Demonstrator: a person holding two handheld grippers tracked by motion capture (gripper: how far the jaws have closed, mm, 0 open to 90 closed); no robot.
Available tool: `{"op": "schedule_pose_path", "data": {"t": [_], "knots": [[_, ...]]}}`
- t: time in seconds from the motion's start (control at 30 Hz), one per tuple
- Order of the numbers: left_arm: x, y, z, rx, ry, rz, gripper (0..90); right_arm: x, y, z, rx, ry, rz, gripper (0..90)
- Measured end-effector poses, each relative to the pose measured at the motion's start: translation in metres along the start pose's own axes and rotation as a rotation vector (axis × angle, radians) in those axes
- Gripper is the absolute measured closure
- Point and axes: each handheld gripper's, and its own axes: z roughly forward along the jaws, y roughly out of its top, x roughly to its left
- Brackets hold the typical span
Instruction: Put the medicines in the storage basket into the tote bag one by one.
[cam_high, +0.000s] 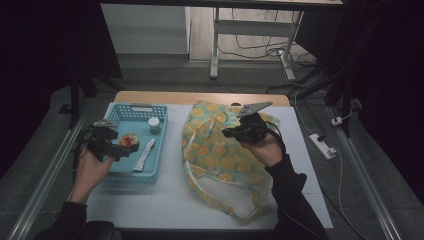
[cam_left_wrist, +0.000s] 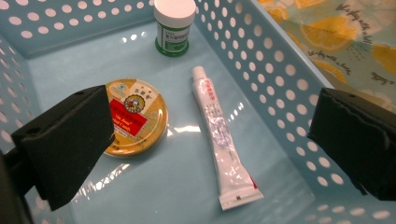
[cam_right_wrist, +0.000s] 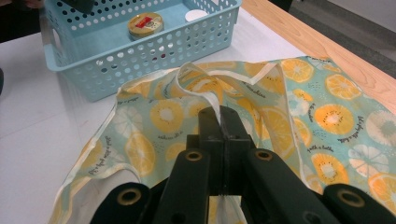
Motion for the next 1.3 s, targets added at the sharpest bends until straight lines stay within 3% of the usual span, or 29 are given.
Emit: {"op": "schedule_pose_path", "data": {"t": [0.3,0.73,0.97,1.1,1.3], "knots": [[0.010,0.013,0.019,0.053,0.028,0.017,0.0,0.001,0.000,0.000,-0.004,0.000,-0.002,89.2],[0.037,0.022,0.054,0.106,0.041,-0.024,0.0,0.000,0.000,0.000,-0.008,0.006,-0.002,89.1],[0.049,0.021,0.072,0.172,0.051,-0.041,0.0,0.000,0.000,0.000,-0.008,0.009,0.000,89.1],[0.049,0.023,0.081,0.221,0.066,-0.021,0.0,-0.001,-0.001,0.001,-0.002,0.010,0.003,89.0],[0.049,0.023,0.090,0.281,0.077,-0.021,0.0,-0.002,-0.002,0.001,-0.002,0.010,0.002,89.0]]}}
